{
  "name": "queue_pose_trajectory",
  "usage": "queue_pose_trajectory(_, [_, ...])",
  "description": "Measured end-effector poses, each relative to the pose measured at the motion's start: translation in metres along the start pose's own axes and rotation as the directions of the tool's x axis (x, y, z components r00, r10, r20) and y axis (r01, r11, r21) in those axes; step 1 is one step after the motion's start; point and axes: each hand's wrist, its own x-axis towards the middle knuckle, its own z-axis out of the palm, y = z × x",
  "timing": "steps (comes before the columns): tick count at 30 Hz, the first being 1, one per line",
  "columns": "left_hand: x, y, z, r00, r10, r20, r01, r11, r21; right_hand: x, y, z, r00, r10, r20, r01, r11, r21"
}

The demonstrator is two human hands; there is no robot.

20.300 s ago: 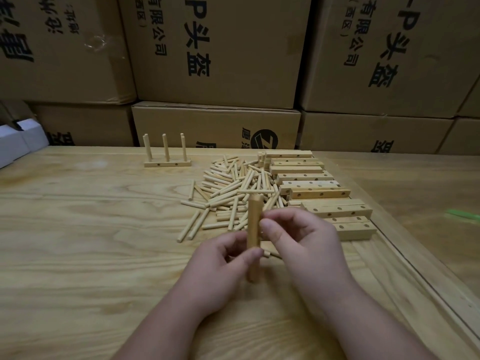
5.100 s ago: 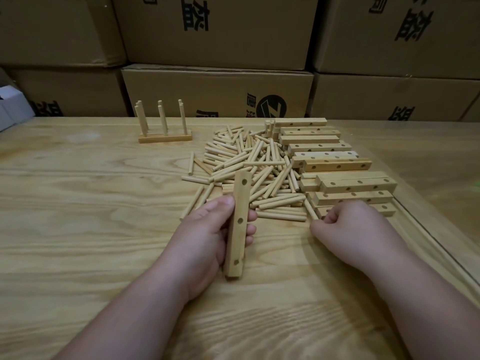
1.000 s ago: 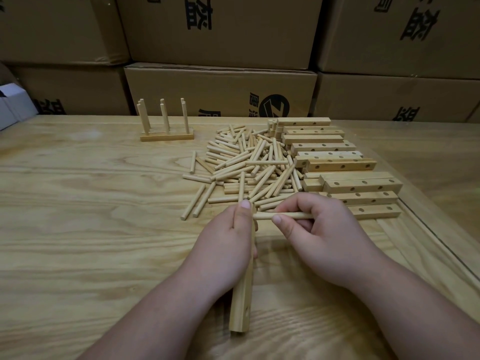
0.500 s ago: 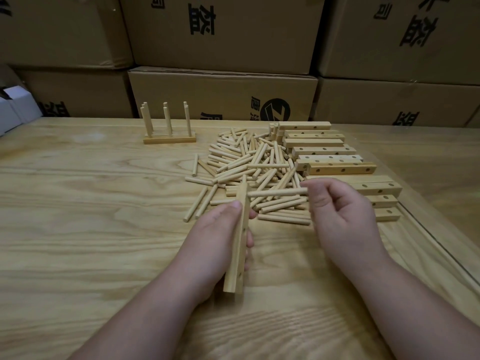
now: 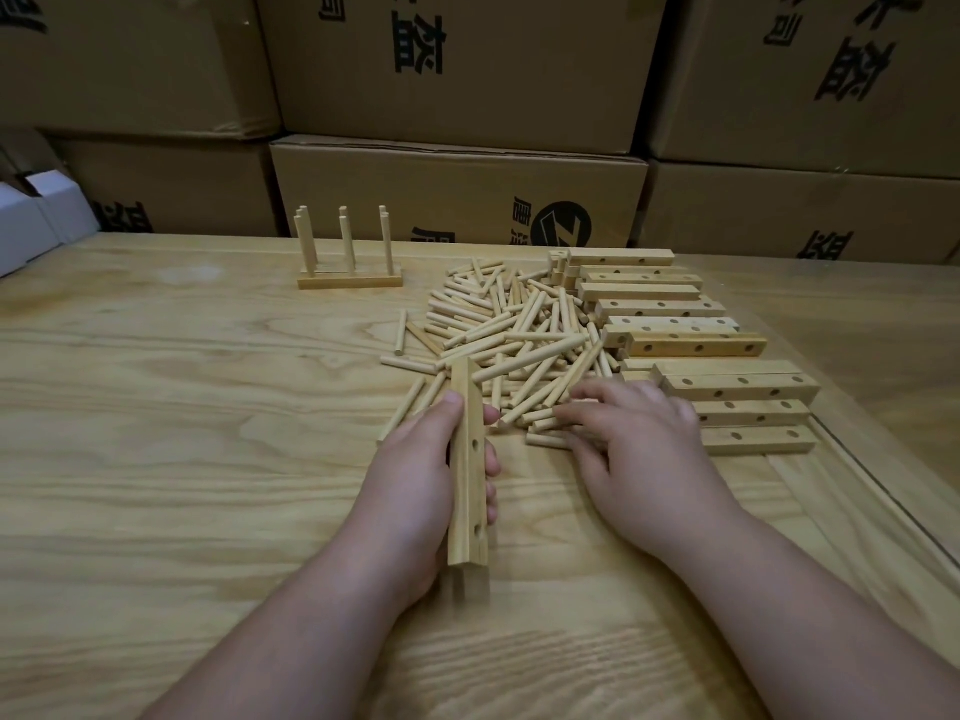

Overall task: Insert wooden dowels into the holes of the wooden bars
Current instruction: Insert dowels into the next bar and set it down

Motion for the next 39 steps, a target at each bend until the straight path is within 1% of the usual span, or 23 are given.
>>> queue_pose_trajectory(3, [0.000, -0.001, -0.001, 1.000, 0.010, 0.007, -0.010, 1.000, 0.008, 0.000, -0.003, 0.003, 1.000, 0.016, 0.022, -0.015, 0.999, -0.037])
queue_pose_trajectory(7, [0.001, -0.003, -0.001, 1.000, 0.015, 0.022, -0.016, 1.000, 0.024, 0.000, -0.004, 0.004, 0.999, 0.042, -0.006, -0.042, 0.998, -0.036])
queue_pose_trajectory(16, [0.001, -0.004, 0.000, 0.999, 0.034, 0.026, -0.035, 0.999, 0.040, 0.000, -0.005, 0.003, 0.998, 0.059, -0.013, -0.060, 0.997, -0.053])
queue_pose_trajectory(18, [0.001, -0.003, 0.000, 0.999, 0.033, 0.023, -0.034, 0.999, 0.039, -0.001, -0.005, 0.002, 0.998, 0.058, -0.033, -0.060, 0.997, -0.042])
queue_pose_trajectory(20, [0.000, -0.003, 0.000, 0.999, 0.034, 0.023, -0.035, 0.999, 0.039, -0.002, -0.006, -0.001, 0.995, 0.043, -0.086, -0.044, 0.999, -0.005])
queue_pose_trajectory(22, [0.000, -0.003, 0.000, 0.999, 0.036, 0.026, -0.037, 0.999, 0.033, -0.004, -0.009, -0.005, 0.990, -0.006, -0.139, 0.016, 0.997, 0.071])
queue_pose_trajectory(25, [0.000, -0.003, 0.000, 0.999, 0.045, 0.031, -0.045, 0.999, 0.016, -0.008, -0.015, -0.009, 0.984, -0.058, -0.170, 0.106, 0.952, 0.288])
queue_pose_trajectory(27, [0.001, -0.003, -0.001, 0.997, 0.061, 0.037, -0.062, 0.998, 0.018, -0.012, -0.017, -0.010, 0.979, -0.084, -0.186, 0.150, 0.913, 0.380])
queue_pose_trajectory(31, [0.001, -0.003, -0.002, 0.995, 0.089, 0.055, -0.089, 0.996, 0.010, -0.017, -0.019, -0.010, 0.974, -0.138, -0.177, 0.204, 0.873, 0.443])
queue_pose_trajectory(36, [0.001, -0.004, -0.002, 0.993, 0.103, 0.053, -0.103, 0.995, 0.010, -0.019, -0.018, -0.012, 0.959, -0.192, -0.210, 0.270, 0.847, 0.457])
queue_pose_trajectory(39, [0.001, -0.004, -0.002, 0.993, 0.104, 0.054, -0.106, 0.994, 0.038, -0.020, -0.018, -0.012, 0.955, -0.211, -0.207, 0.286, 0.832, 0.475])
